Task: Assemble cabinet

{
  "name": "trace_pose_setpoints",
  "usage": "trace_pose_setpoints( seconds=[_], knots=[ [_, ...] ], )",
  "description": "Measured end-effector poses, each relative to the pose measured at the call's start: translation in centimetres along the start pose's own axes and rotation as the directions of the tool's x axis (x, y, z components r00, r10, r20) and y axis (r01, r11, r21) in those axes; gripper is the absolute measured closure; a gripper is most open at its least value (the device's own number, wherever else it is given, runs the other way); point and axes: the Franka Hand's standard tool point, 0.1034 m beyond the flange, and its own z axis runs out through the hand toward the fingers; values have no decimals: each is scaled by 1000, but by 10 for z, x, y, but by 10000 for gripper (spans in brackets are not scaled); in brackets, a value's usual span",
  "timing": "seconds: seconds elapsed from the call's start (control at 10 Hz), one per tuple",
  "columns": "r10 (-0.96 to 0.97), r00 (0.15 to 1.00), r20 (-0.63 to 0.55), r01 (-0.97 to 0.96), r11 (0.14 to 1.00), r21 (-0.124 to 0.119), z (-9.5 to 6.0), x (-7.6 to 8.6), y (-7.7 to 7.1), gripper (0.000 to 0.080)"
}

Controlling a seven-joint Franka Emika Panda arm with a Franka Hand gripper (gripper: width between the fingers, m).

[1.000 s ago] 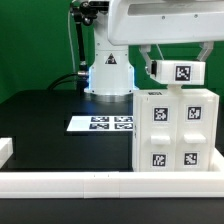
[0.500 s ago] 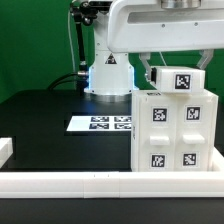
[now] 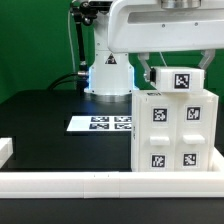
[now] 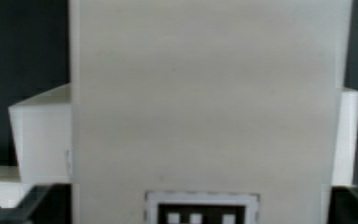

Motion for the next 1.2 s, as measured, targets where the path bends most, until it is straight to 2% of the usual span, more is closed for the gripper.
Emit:
trace_pose_setpoints(
  seconds=[0.2,1.2],
  knots=[
    [0,1000,0,0,1000,0,0,0,0,152],
    [18,1000,-9,-18,1000,1,-4,2,-3,151]
  ],
)
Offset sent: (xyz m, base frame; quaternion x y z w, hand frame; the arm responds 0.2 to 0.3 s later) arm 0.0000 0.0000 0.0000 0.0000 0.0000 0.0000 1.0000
